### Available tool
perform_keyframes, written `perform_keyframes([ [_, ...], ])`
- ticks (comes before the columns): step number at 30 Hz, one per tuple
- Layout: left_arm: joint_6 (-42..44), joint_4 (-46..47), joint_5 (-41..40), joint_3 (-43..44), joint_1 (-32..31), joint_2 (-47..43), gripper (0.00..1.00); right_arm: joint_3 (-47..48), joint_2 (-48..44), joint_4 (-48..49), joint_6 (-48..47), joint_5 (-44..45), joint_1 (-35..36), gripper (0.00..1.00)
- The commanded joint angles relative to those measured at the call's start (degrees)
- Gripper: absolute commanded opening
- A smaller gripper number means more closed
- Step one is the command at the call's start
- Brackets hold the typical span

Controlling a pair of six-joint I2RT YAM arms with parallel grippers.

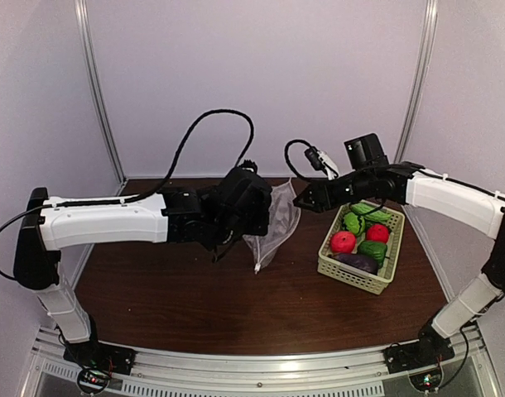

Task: Place the food in the zip-top bag and seal the zipper
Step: Adjust the zipper food storage bag at the center of the board, then pick up the fake fruit from the bin.

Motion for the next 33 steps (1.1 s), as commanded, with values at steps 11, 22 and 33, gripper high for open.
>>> perform_keyframes([
  [11,9.8,7.0,7.9,-0.5,1.4,-0.7,0.0,0.1,-5.9,-26.2,-31.7,7.4,-15.5,0.57],
  [22,9.4,7.3,10.9,-2.0,1.4,-0.8,0.0,-1.2,5.4,-24.5,-35.4,15.4,-17.5,0.69],
  [33,9.2,7.1,10.7,-3.1,1.4,-1.4,0.0,1.1,13.1,-24.1,-34.4,13.0,-16.7,0.83],
])
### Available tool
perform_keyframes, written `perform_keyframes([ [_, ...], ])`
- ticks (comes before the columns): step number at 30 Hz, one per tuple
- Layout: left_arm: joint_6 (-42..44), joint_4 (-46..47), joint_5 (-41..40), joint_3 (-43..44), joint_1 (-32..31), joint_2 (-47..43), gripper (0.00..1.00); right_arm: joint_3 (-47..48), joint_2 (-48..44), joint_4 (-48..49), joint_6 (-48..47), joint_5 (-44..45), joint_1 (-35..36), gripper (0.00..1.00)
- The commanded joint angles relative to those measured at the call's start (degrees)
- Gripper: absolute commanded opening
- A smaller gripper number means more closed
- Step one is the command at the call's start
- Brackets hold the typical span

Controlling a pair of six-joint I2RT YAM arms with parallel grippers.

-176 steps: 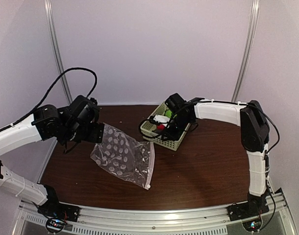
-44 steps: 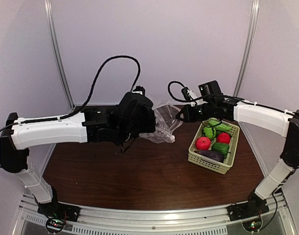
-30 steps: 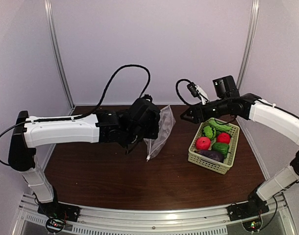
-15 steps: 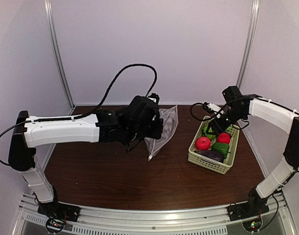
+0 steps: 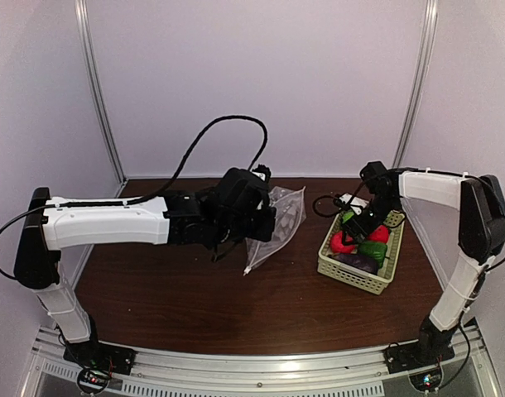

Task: Place the food in the zip-top bag and seal the zipper
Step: Pick up the fake fruit from the bin.

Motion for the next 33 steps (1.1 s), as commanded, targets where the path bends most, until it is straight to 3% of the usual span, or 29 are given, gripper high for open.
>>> perform_keyframes([
  [1,0.3,1.6,0.4,-0.9,0.2,-1.4,0.0,0.3,1.1,0.9,0.0,-1.7,0.8,0.82],
  [11,-0.1,1.7,0.9,-1.0,0.3,-1.1,0.0,-1.9,3.0,3.5,0.4,-4.1,2.5,0.85],
  [17,-0.2,1.6,0.9,-0.9,0.2,-1.1,0.0,-2.5,2.6,4.5,2.1,-2.0,2.6,0.8],
  [20,-0.1,1.6,0.6,-0.9,0.2,-1.0,0.0,-2.9,1.6,4.5,1.9,-1.0,2.5,0.67],
  [28,-0.3,2.4,1.0,-0.6,0.3,-0.3,0.0,-3.0,-12.3,1.7,1.0,-4.5,2.5,0.52],
  [33,-0.4,4.1,1.5,0.3,0.3,0.8,0.0,-0.3,-20.8,-1.1,0.3,-14.9,3.4,0.51],
])
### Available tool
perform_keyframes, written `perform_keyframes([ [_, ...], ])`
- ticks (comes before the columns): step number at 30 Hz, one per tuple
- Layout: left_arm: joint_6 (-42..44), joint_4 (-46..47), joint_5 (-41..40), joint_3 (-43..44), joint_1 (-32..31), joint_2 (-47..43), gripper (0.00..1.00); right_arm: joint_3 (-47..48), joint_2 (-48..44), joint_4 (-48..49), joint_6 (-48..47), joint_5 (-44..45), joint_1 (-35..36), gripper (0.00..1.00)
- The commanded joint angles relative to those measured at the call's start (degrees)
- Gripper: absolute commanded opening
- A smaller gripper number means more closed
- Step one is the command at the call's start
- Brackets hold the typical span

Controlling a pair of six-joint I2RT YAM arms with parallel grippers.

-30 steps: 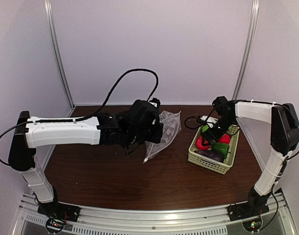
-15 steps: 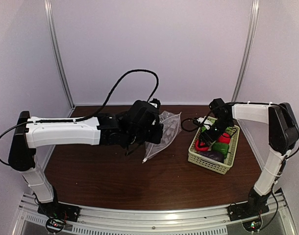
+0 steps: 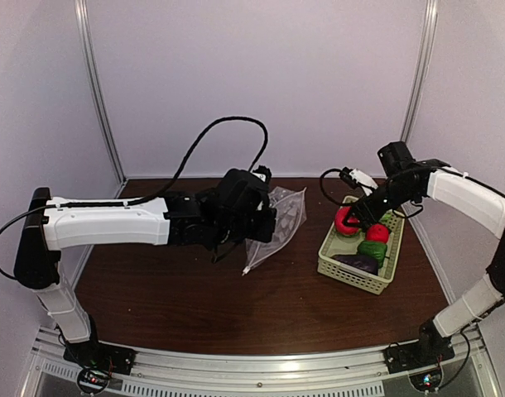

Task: Place the food in the zip-top bag and seal the zipper
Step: Place the fake fruit in the zipper food storage bag.

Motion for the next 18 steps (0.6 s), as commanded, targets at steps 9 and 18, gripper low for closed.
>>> perform_keyframes([
  [9,-0.7,4.5,5.0,7.7,0.5,5.7,0.0,8.7,-9.8,0.5,3.5,-24.7,10.3,0.53],
  [18,-3.4,5.3,6.3,8.4,0.6,4.1,0.0,9.5,-3.8,4.2,4.0,-24.7,13.7,0.53],
])
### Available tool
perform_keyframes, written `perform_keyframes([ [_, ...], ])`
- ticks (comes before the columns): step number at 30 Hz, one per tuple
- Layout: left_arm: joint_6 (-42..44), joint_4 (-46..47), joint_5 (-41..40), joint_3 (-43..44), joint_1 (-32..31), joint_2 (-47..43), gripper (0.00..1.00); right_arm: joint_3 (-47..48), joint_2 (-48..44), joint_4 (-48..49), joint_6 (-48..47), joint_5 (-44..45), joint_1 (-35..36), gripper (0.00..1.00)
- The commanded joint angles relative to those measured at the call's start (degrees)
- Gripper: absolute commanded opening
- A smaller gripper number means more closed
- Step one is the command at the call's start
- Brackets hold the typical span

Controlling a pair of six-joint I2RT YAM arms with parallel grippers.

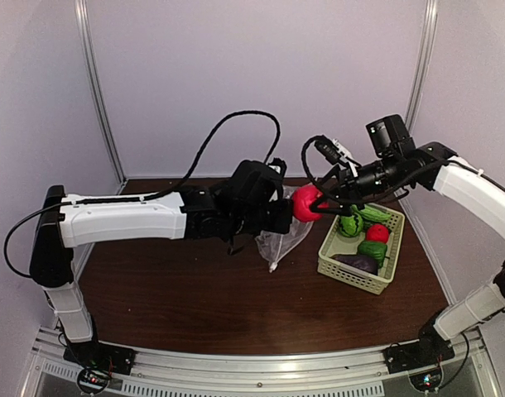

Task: Place the food in the zip-top bag and seal the zipper
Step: Place the fake fruit in the zipper food storage bag.

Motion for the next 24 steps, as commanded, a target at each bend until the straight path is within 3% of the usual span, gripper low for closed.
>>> perform_keyframes([
  [1,-2.2,3.0,1.0,0.4,0.4,-2.3,0.0,-1.3,1.8,3.1,0.7,-0.4,0.1,0.53],
  [16,-5.3,9.1,4.5,-4.0,0.4,-6.2,0.0,-5.7,3.9,9.3,6.0,14.1,0.2,0.54],
  [24,-6.2,9.0,5.1,-4.6,0.4,-5.7,0.0,-1.7,6.0,9.9,9.8,8.0,0.8,0.67],
])
